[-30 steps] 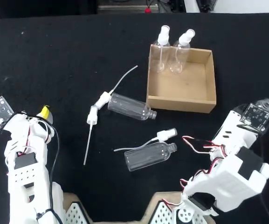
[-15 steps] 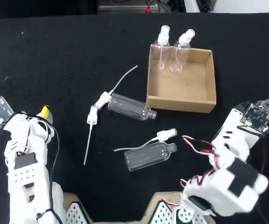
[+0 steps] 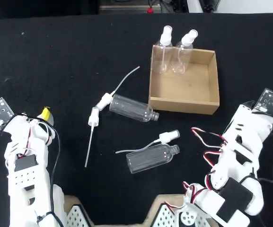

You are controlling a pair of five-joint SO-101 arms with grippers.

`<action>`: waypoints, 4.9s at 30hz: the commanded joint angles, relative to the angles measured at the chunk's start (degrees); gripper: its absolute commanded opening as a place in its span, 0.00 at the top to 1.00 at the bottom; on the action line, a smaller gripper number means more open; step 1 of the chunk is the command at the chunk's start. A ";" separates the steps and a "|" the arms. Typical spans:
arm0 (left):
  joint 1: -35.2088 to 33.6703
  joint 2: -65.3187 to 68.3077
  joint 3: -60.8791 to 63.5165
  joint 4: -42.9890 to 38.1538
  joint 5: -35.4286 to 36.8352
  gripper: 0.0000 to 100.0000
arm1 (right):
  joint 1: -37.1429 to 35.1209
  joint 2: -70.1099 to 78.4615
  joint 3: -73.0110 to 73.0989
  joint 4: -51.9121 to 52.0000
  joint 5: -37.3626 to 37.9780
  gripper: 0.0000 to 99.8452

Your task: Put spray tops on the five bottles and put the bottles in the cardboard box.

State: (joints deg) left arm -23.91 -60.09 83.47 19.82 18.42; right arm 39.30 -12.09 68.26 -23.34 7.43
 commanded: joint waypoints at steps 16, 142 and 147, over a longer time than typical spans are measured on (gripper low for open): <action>0.13 -0.35 -2.07 -1.32 0.35 0.79 | 1.85 9.10 -11.56 0.18 -0.35 0.72; 13.49 29.63 -79.08 60.13 -22.33 0.96 | -60.84 -79.43 7.96 60.13 -3.25 0.99; 18.42 15.56 -81.71 56.00 -16.44 0.96 | -68.84 -79.34 12.53 45.54 -3.25 0.99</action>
State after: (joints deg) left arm -8.70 -35.56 6.46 78.73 -1.19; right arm -23.56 -91.21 78.29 34.24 4.44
